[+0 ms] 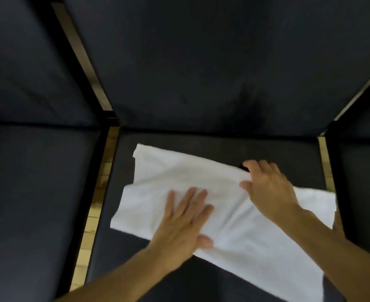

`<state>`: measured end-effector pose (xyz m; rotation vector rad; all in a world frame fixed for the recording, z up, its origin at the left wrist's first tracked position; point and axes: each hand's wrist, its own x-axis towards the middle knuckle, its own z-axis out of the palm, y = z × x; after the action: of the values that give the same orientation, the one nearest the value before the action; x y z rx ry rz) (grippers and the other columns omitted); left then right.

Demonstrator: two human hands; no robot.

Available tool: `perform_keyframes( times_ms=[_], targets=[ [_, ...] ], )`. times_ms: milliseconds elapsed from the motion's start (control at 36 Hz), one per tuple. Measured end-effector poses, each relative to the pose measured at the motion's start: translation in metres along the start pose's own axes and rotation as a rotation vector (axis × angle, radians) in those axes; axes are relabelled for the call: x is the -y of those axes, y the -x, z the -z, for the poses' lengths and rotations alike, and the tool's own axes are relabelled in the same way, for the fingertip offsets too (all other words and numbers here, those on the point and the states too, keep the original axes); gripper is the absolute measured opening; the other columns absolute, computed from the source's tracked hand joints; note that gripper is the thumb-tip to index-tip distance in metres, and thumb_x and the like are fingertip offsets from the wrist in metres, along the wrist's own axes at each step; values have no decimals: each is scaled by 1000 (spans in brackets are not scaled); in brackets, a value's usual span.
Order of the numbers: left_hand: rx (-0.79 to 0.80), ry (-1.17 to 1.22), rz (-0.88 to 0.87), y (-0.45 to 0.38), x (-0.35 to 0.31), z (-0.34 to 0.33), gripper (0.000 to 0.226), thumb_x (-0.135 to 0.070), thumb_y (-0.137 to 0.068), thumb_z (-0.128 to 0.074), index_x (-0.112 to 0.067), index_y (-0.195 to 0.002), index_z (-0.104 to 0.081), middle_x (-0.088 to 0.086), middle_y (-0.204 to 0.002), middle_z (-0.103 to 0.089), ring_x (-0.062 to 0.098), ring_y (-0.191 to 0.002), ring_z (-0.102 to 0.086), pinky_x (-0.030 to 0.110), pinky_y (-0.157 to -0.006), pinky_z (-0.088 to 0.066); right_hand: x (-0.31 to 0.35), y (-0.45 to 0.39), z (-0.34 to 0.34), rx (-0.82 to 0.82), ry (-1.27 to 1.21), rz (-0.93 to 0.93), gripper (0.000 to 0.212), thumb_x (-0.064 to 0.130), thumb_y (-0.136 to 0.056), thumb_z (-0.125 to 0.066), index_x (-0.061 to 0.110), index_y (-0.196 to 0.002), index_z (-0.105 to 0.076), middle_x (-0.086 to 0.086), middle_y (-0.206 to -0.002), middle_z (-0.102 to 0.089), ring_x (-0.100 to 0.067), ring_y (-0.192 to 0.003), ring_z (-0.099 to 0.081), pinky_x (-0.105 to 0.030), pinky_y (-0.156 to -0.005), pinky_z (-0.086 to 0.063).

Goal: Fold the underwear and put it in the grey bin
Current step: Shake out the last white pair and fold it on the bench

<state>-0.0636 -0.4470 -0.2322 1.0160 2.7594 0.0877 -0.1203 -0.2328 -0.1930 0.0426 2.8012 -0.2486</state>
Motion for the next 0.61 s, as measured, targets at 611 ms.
perform_keyframes(
  times_ms=[611],
  targets=[
    [179,1296,1185,21,15,58,16,-11,-79,-75,-13,-93,-68,3,-90,-70,16,-78,-66,22,-60,-50,28,91,-23,225,-778,-618,19,20,-86,-63,7,-75,-55,-7,-69,-56,-20,-59,-52,-27,-48,-38]
  ],
)
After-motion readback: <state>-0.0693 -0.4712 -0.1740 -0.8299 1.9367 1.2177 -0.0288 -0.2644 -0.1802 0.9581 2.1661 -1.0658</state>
